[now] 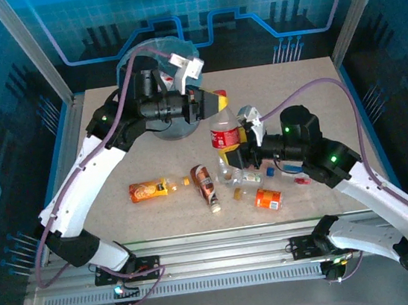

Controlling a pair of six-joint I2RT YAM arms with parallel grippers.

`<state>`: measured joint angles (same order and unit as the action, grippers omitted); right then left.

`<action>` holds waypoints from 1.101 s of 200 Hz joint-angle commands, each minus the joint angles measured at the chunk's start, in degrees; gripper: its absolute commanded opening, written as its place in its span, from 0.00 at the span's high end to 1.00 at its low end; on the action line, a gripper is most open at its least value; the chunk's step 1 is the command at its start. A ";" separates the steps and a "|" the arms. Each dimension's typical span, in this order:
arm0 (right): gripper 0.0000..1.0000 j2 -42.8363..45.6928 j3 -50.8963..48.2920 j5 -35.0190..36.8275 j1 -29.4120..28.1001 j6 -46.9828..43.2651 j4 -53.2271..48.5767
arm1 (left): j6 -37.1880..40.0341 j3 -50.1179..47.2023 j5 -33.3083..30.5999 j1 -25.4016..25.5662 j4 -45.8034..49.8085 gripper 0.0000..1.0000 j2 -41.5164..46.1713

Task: Put the plastic bottles in the bin

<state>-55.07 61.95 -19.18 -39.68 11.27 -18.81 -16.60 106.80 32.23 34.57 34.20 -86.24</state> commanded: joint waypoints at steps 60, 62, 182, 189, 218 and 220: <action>0.00 -0.66 5.13 14.51 0.57 -1.80 -2.09 | 0.59 3.87 -22.01 -0.43 0.08 1.00 1.27; 0.00 -0.61 5.29 14.67 0.55 -2.02 -2.17 | 0.67 3.99 -22.64 -0.52 0.08 1.00 1.36; 0.00 -0.59 7.70 17.56 0.68 -1.74 -0.96 | 14.72 20.06 -46.20 -16.68 -4.61 1.00 -3.71; 0.00 -0.48 7.17 17.44 0.66 -1.44 -0.56 | 16.80 21.12 -46.03 -16.86 -5.41 1.00 -5.27; 0.00 -1.33 7.02 16.89 0.67 -0.57 -0.56 | 22.28 23.99 -46.74 -17.08 -6.15 1.00 -11.96; 0.00 -1.42 7.08 16.72 0.66 -0.57 -0.60 | 22.61 24.22 -46.91 -17.08 -5.91 1.00 -12.36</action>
<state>-56.16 68.36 -1.54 -39.62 9.56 -21.32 -1.61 129.08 -12.43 17.74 28.93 -92.51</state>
